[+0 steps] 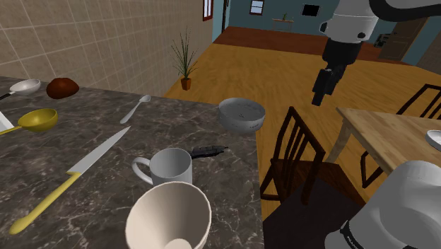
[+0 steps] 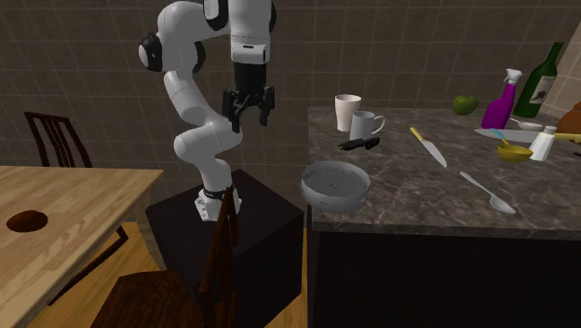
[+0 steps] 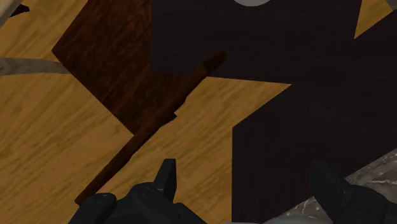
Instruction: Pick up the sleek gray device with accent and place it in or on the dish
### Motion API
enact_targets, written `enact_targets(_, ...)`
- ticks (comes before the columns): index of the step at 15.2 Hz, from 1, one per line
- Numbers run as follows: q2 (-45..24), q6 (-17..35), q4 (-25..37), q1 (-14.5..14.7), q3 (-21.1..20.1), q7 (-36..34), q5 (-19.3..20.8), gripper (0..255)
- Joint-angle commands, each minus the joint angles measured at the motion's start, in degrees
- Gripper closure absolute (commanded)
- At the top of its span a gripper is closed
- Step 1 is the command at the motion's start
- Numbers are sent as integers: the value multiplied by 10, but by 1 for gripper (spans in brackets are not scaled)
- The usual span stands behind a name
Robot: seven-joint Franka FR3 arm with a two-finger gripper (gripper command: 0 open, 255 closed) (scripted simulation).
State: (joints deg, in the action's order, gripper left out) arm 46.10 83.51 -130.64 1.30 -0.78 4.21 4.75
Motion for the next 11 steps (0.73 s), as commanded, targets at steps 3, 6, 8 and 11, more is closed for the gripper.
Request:
enact_targets(3, -32, 20, 11, 16, -7, 14, -9, 0)
enact_targets(6, -79, 46, 30, 40, -18, 37, -21, 0)
enact_targets(8, -111, 62, 45, 55, -27, 52, -29, 0)
enact_targets(11, -157, 83, 69, 76, -40, 75, -40, 0)
